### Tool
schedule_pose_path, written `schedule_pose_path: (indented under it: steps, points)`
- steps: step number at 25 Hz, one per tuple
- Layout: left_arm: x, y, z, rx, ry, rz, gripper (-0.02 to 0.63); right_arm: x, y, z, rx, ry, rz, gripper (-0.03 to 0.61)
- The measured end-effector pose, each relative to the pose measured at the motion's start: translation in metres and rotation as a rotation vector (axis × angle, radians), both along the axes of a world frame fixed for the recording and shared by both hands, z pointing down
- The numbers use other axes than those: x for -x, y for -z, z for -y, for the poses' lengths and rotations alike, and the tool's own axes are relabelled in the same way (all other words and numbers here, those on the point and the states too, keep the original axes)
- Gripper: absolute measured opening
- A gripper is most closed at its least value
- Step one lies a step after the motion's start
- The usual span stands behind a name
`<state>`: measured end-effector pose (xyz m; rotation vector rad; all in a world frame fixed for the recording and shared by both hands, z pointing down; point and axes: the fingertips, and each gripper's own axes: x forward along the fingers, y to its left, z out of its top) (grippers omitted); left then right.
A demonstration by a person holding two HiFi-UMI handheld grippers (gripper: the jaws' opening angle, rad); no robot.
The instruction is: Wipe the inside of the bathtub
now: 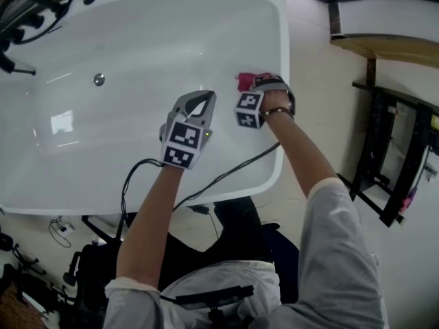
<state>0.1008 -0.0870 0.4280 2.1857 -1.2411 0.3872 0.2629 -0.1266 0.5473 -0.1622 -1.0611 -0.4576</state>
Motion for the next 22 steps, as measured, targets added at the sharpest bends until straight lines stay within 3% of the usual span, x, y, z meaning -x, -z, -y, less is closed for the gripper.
schedule_pose_path:
  steps: [3, 7, 11, 22]
  points:
    - [-0.001, -0.001, -0.002, 0.006, 0.008, 0.0, 0.005, 0.008, 0.014, 0.051, -0.101, -0.003, 0.001, 0.058]
    - [0.003, 0.001, -0.005, 0.01, 0.016, -0.001, 0.005, 0.012, 0.023, 0.069, -0.14, -0.034, 0.0, 0.058]
    - [0.01, 0.007, -0.007, -0.001, 0.018, 0.006, 0.005, 0.006, 0.028, 0.054, -0.151, -0.035, 0.009, 0.057]
    - [0.01, 0.03, -0.026, -0.019, 0.012, 0.017, 0.005, -0.018, 0.032, -0.023, -0.07, -0.035, -0.038, 0.057]
